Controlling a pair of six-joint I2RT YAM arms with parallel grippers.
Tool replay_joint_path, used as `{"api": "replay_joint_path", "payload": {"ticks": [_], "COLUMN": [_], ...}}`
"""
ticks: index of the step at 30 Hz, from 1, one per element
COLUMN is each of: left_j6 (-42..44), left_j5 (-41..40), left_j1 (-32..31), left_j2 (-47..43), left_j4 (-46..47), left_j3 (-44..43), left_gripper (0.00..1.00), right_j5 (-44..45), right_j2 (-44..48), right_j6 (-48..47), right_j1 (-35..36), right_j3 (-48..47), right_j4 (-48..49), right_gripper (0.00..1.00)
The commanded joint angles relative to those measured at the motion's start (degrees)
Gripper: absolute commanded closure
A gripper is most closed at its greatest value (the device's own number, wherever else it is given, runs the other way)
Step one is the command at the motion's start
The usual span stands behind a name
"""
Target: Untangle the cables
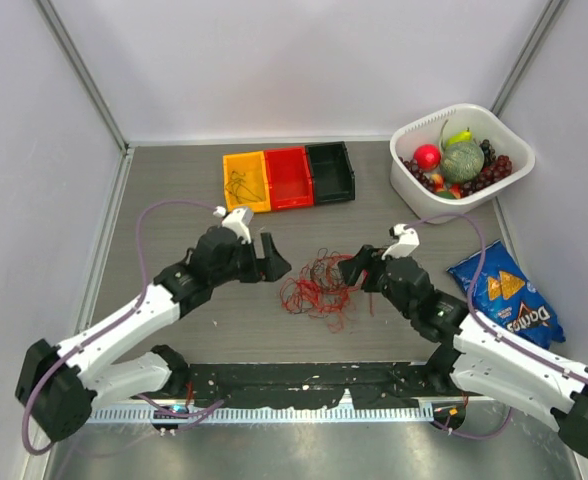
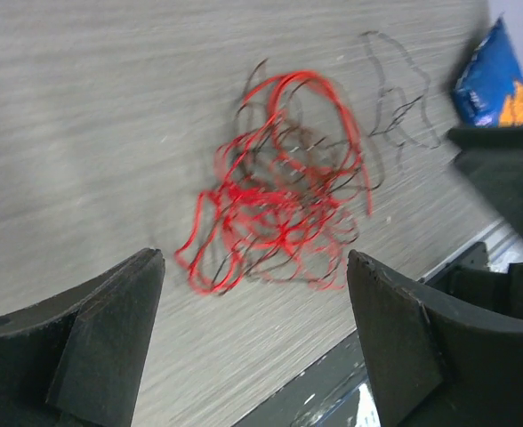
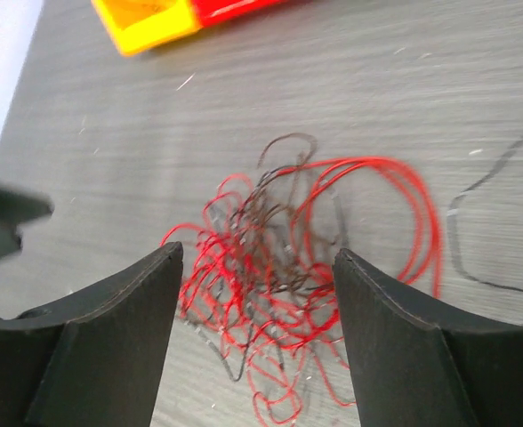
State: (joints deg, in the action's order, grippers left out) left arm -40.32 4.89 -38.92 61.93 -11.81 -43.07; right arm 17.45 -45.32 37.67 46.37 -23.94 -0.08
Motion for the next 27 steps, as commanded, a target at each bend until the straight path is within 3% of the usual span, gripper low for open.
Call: {"api": "replay_joint_path", "payload": {"ticks": [1,5,7,10,14,21,24,26,27], "left_j6": [-2.7,-5.8,-7.7,-10.4,-13.6,-13.8,-13.0,-12.6,-12.3], "left_j5": [-4.4,-1.1,1.0,3.8,5.3,2.2,1.3,1.3,1.2], "left_j1": [0.5,0.5,0.4,0.3,0.4,0.3,0.4,0.5,0.4], "left_j2": [-10.7,-19.2,-22.1,-26.6,-33.6,-45.7,-47.5,-48.6,-49.0], "left_j4": [-0.3,2.1,2.9,3.6,2.7,-7.8,-12.6,-15.2,-16.4], "left_j3": [8.8,14.1,16.1,18.9,22.7,22.3,20.0,18.5,17.8], "left_gripper": [0.13,0.06,0.05,0.04,0.05,0.05,0.05,0.05,0.05], "right_j5": [13.9,6.1,4.0,10.2,10.0,15.1,15.9,15.9,16.0], "right_j2": [-1.9,-7.9,-10.4,-15.0,-21.6,-25.1,-26.6,-26.7,-26.7], "right_j6": [1.4,0.9,-0.4,-0.1,1.7,2.7,2.1,0.8,0.3], "right_j1": [-3.8,-17.3,-18.4,-18.5,-19.6,-20.8,-22.8,-23.2,-23.1], "right_j3": [-7.0,-9.3,-9.2,-10.8,-12.6,-9.5,-8.8,-8.9,-9.0], "right_j4": [-19.0,-21.9,-19.1,-19.8,-20.3,-16.6,-14.7,-13.4,-12.4], "right_gripper": [0.25,0.25,0.25,0.25,0.26,0.31,0.4,0.56,0.71]}}
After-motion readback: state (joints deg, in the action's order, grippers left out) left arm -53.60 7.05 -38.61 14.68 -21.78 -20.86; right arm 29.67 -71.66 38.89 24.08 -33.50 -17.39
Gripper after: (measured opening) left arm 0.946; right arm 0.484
